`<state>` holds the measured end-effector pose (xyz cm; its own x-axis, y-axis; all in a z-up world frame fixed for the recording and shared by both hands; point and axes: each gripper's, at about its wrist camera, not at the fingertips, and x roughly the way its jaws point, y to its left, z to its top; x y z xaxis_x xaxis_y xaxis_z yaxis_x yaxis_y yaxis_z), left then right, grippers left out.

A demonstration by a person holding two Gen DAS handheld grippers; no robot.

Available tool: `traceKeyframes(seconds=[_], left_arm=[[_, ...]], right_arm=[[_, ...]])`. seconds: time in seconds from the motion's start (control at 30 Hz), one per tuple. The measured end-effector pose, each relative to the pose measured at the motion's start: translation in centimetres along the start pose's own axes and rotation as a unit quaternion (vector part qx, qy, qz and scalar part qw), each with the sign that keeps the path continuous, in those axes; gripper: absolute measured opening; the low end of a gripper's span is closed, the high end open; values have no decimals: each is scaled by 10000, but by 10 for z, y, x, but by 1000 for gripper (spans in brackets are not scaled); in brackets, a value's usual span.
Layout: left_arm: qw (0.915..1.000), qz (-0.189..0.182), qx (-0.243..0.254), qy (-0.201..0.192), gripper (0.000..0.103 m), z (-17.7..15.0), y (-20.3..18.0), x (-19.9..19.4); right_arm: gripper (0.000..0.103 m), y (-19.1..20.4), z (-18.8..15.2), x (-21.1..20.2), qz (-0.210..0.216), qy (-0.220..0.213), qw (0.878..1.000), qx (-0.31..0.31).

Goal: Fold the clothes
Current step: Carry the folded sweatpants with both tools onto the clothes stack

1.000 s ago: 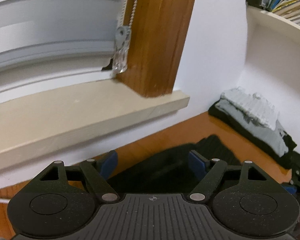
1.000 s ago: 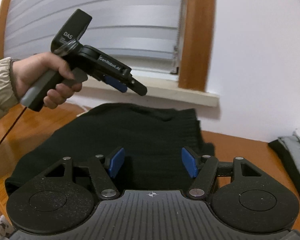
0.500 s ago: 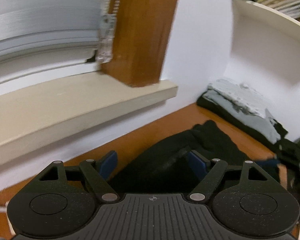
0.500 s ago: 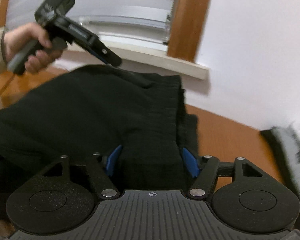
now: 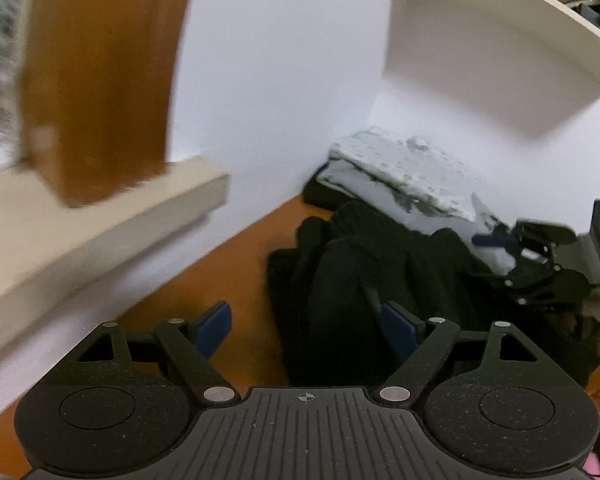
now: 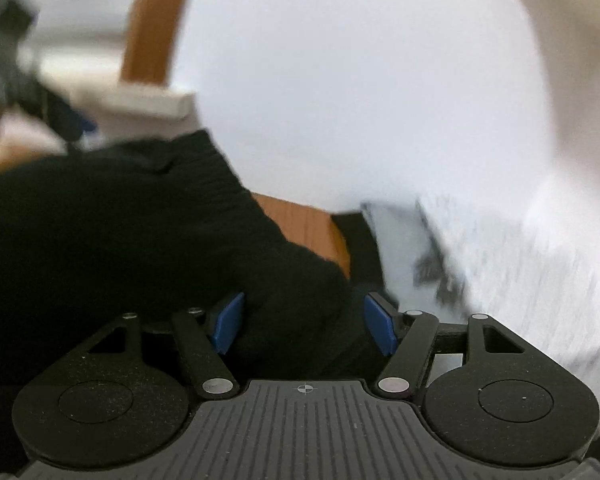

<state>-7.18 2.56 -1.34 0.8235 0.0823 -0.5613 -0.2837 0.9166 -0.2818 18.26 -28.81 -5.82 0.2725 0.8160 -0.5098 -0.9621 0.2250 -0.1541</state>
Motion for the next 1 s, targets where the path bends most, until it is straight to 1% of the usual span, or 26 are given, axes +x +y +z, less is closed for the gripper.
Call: traceKeyframes(seconds=[0.07,0.17,0.2,0.27,0.43,0.5,0.63,0.73,0.87,1.0], left_arm=[[9998,-179,-86,13,85,1,4,14],[9988,-446,-218,33,86,3,10,35],[9982,-523,-290,43,86,1,14,38],[9969,-652,-432,66,86,-3,21,42],[9911,-1004,-855,173,87,-10,41,54],[9883,-1131,-993,227,88,-12,47,59],[9844,-1272,-1173,314,93,-16,55,66],[9797,-1444,-1340,378,94,-19,63,72],[9780,-1529,-1368,387,95,-18,64,75],[9787,-1581,-1224,457,94,-14,56,85]], right_arm=[[69,-7,-5,-9,36,28,9989,462],[70,-12,-12,-14,105,131,9949,990],[72,-14,-13,-14,105,167,9934,1129],[77,-15,-16,-16,67,235,9905,1353],[79,-24,-23,-19,160,423,9801,1931],[84,-27,-28,-18,216,458,9760,2116],[89,-37,-39,-10,396,497,9662,2499],[92,-45,-46,-1,653,530,9570,2775],[95,-52,-48,9,961,517,9524,2847],[94,-50,-43,16,1083,550,9553,2696]])
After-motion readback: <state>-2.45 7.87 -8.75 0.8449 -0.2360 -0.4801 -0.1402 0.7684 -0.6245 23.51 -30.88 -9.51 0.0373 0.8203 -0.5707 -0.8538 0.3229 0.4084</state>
